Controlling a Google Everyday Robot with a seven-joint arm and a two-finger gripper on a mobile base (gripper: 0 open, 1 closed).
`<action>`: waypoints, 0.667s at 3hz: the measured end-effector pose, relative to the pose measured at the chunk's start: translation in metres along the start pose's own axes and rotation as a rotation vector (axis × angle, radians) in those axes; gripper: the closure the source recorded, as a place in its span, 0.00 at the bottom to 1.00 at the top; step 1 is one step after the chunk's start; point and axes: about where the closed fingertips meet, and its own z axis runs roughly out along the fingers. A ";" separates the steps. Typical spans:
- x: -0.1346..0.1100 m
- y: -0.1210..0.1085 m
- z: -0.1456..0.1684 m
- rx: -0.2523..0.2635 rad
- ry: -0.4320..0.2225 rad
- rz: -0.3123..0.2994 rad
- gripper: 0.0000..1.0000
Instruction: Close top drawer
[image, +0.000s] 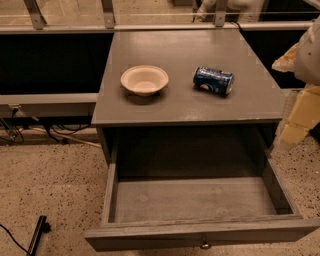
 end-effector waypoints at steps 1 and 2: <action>0.000 0.000 0.000 0.000 0.000 0.000 0.00; 0.012 -0.004 0.006 0.025 0.006 -0.005 0.00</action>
Offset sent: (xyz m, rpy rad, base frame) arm 0.0074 -0.0329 -0.0241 -0.0327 -0.0400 -0.0059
